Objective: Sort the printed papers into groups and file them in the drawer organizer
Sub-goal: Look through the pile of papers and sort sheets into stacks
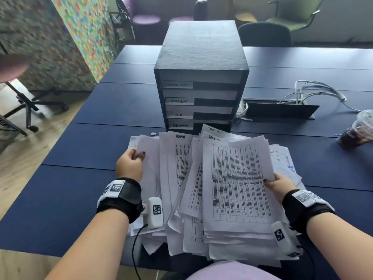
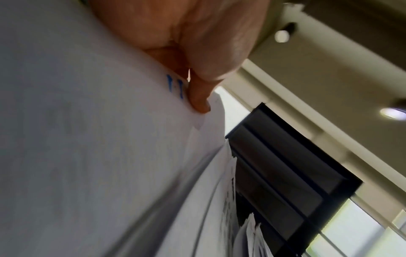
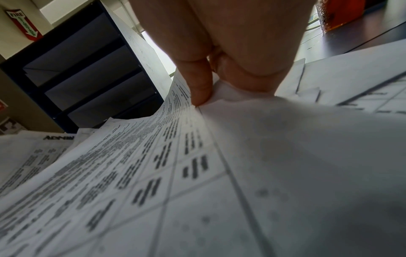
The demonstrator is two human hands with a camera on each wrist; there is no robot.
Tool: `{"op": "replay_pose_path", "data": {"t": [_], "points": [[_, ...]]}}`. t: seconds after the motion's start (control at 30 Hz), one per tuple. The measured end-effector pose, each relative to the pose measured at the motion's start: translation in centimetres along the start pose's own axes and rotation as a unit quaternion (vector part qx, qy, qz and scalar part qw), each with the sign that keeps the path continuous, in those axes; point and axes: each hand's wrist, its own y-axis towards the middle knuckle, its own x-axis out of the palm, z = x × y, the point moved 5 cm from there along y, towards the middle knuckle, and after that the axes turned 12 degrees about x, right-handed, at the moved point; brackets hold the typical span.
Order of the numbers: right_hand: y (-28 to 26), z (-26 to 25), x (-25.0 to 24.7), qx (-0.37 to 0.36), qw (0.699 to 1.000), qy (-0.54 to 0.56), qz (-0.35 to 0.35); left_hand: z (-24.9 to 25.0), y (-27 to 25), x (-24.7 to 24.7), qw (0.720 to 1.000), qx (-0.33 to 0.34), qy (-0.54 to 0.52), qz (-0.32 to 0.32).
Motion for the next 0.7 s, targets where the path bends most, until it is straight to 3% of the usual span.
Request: {"op": "replay_pose_path", "data": {"t": [0.17,0.3,0.4,0.5,0.6,0.7], "points": [[0.2,0.3,0.0,-0.005,1.0,-0.022,0.016,5.3,0.9,-2.9,0.984,0.156,0.029,0.081],[0.1,0.2,0.0,-0.003,1.0,-0.013,0.015,9.8,1.2,-5.6,0.948,0.268,0.027,0.171],[1.3,1.0,0.2,-0.003,1.0,-0.007,0.009,13.6,0.4,-6.5,0.924,0.334,0.003,0.186],[1.9,1.3,0.3,-0.001,1.0,-0.001,-0.001,15.9,-0.6,-5.1,0.913,0.388,-0.073,0.1],[0.8,0.8,0.2,-0.003,1.0,0.01,-0.013,15.3,-1.2,-1.4,0.899,0.401,-0.15,-0.088],[0.3,0.6,-0.1,0.003,0.999,0.032,-0.009,11.5,-1.8,2.4,0.902,0.378,-0.032,-0.207]]}}
